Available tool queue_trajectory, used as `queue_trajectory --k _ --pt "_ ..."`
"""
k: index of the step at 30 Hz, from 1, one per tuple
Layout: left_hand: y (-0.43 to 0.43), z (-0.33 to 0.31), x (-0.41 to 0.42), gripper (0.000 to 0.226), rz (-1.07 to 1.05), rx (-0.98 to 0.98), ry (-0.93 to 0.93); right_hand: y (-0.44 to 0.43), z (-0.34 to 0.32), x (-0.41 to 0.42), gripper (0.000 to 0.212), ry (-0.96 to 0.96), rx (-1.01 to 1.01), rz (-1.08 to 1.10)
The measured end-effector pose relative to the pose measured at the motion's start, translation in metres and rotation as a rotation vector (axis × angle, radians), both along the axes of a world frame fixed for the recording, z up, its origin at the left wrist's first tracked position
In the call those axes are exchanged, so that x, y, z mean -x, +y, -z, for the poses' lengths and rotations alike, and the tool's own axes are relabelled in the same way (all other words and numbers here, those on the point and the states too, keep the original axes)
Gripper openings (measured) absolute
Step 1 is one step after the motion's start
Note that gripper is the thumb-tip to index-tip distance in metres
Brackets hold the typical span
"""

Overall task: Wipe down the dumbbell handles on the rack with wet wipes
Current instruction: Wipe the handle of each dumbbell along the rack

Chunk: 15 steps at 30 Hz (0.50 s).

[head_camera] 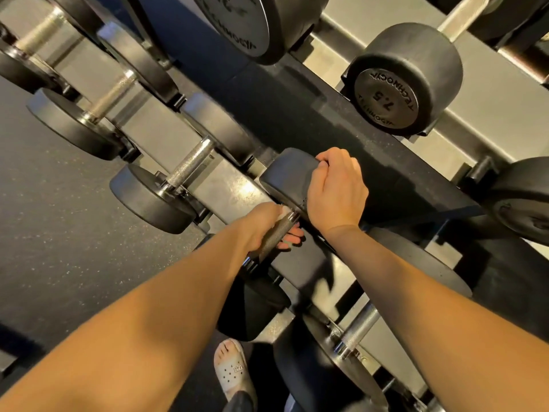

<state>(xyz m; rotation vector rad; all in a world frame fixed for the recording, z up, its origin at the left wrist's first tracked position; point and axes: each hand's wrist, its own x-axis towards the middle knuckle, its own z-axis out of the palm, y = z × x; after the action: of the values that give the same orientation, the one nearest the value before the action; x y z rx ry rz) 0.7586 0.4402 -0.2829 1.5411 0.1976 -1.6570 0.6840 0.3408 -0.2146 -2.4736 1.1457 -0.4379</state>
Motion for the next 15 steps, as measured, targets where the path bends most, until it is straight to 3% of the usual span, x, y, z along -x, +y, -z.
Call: queue_trajectory --k 3,7,12,15 --pt "-0.006 0.005 -0.011 0.042 0.181 -0.03 0.16 -0.002 0.001 0.0 0.017 0.011 0.012 -0.012" --pt "-0.007 0.003 -0.006 0.044 0.176 -0.039 0.089 -0.002 0.0 0.001 0.018 0.016 0.007 -0.018" --pt "0.004 -0.005 0.017 0.044 -0.128 -0.029 -0.251 0.001 -0.002 0.0 0.018 0.009 -0.004 0.023" --pt "0.023 -0.014 0.012 0.044 0.253 -0.066 -0.728 0.001 -0.004 0.0 0.018 0.023 -0.017 0.012"
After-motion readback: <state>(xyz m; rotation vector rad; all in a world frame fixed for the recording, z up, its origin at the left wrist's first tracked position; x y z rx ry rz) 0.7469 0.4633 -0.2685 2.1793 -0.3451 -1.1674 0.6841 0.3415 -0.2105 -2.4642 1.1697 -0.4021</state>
